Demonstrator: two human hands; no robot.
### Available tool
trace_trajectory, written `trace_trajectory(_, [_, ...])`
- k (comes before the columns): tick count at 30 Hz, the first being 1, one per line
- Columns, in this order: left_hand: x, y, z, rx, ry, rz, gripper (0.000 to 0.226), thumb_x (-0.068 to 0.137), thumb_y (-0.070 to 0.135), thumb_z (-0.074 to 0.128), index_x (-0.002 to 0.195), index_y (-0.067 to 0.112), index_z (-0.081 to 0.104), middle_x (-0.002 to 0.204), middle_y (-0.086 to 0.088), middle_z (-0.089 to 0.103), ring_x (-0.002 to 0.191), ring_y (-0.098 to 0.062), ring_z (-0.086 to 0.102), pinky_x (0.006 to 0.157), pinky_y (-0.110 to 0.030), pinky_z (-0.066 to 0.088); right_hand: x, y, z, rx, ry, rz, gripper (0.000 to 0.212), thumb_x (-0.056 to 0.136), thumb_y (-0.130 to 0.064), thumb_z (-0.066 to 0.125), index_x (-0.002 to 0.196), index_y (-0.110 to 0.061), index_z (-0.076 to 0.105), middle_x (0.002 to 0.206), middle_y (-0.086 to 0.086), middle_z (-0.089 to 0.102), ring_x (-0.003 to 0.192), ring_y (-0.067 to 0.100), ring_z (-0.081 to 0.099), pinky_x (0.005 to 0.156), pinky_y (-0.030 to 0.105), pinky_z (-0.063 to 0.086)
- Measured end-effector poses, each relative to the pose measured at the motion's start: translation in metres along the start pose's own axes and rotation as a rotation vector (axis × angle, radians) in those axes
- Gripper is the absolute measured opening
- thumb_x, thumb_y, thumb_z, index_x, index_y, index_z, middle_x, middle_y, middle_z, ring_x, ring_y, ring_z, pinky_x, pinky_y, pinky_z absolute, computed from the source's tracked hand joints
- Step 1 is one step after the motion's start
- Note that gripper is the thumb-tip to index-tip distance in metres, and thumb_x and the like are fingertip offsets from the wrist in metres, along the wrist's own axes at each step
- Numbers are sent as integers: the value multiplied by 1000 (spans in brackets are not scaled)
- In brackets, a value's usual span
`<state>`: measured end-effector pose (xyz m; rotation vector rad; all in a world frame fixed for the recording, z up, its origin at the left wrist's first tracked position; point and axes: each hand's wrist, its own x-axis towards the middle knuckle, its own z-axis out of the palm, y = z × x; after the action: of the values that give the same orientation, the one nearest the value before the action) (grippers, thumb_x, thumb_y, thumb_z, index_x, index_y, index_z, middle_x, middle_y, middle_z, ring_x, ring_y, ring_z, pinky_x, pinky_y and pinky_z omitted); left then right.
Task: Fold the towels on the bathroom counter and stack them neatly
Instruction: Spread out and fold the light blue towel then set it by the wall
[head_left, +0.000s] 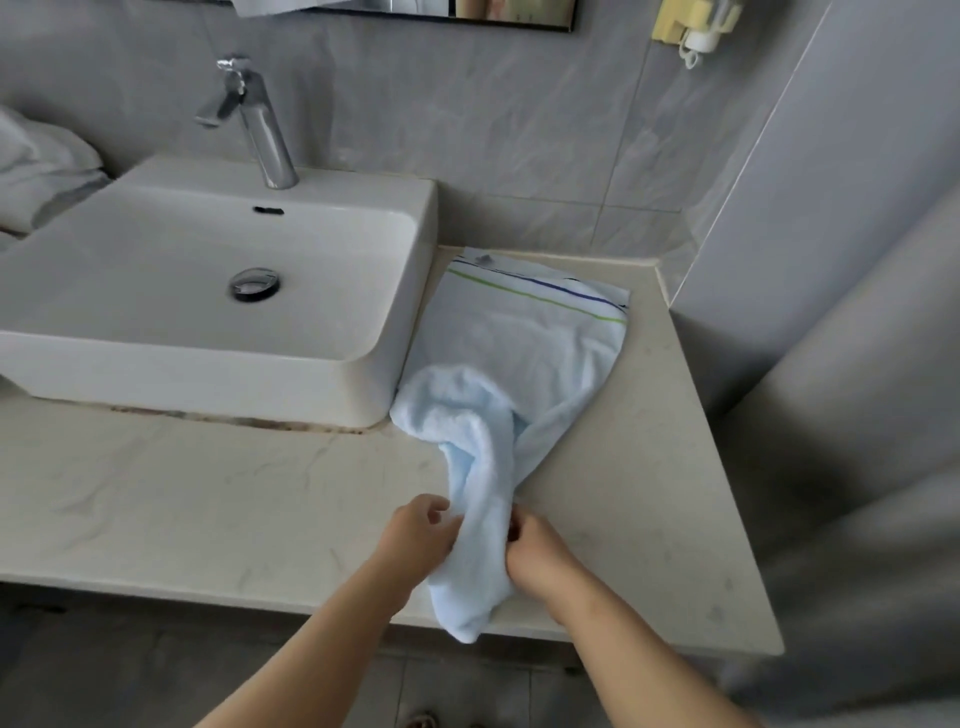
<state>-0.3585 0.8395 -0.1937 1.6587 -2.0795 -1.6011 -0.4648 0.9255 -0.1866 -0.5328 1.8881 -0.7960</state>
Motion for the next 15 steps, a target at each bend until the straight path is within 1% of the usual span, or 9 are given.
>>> trace_trajectory(3, [3, 1, 5, 97, 11, 42, 26, 93, 27, 51, 115, 15, 59, 104, -3, 61, 92, -16, 57, 77, -25, 47, 8, 7, 6, -42, 47, 41, 28, 94, -35, 39, 103, -21, 62, 103, 3, 66, 100, 22, 61, 97, 41, 47])
trace_trajectory(7, [-4, 0, 6, 263, 64, 102, 29, 94, 30, 50, 118, 14, 52, 115, -2, 49, 93, -16, 53, 81, -23, 42, 15, 17, 10, -10, 103, 45, 31, 88, -40, 38, 92, -22, 63, 100, 5, 68, 98, 25, 63, 95, 44, 49])
trace_trajectory(9, [-9, 1, 6, 344, 73, 133, 26, 95, 31, 47, 116, 16, 51, 114, -1, 43, 93, -16, 51, 83, -23, 42, 9, 17, 11, -51, 103, 7, 23, 91, -30, 41, 93, -23, 63, 102, 4, 67, 99, 26, 62, 93, 43, 49])
trace_trajectory(10, [-9, 0, 7, 384, 73, 155, 23, 96, 31, 44, 112, 17, 53, 112, -1, 44, 94, -17, 52, 84, -24, 43, 6, 15, 12, -73, 104, -17, 19, 92, -20, 42, 90, -27, 60, 102, 4, 65, 101, 27, 62, 93, 42, 49])
trace_trajectory(11, [-9, -1, 7, 413, 79, 176, 19, 96, 30, 43, 104, 18, 54, 108, -1, 45, 93, -17, 53, 84, -24, 45, 1, 13, 12, -86, 120, -35, 25, 93, -13, 43, 84, -33, 56, 100, 3, 63, 102, 26, 61, 93, 41, 49])
trace_trajectory(12, [-9, -2, 7, 412, 91, 185, 15, 96, 29, 43, 93, 19, 54, 102, 0, 46, 88, -17, 52, 81, -24, 46, -4, 11, 12, -78, 144, -50, 30, 94, -11, 43, 78, -36, 51, 97, 1, 62, 99, 25, 61, 93, 40, 49])
trace_trajectory(13, [-8, -2, 7, 381, 105, 187, 15, 94, 27, 45, 84, 20, 51, 95, 1, 47, 81, -15, 51, 76, -23, 45, -8, 10, 12, -39, 169, -51, 30, 95, -13, 43, 75, -34, 51, 94, 0, 63, 95, 23, 62, 91, 39, 50])
trace_trajectory(14, [-8, -3, 6, 314, 110, 180, 17, 93, 25, 47, 77, 20, 49, 87, 1, 48, 73, -13, 48, 70, -22, 44, -10, 11, 11, 0, 199, -47, 27, 95, -15, 42, 75, -29, 53, 90, 0, 64, 89, 20, 62, 86, 36, 52])
trace_trajectory(15, [-8, -4, 5, 213, 109, 158, 19, 92, 24, 50, 74, 19, 48, 80, 1, 50, 67, -12, 46, 64, -21, 42, -12, 12, 10, 29, 234, -38, 24, 96, -17, 42, 76, -24, 53, 84, -1, 63, 81, 16, 61, 76, 30, 53])
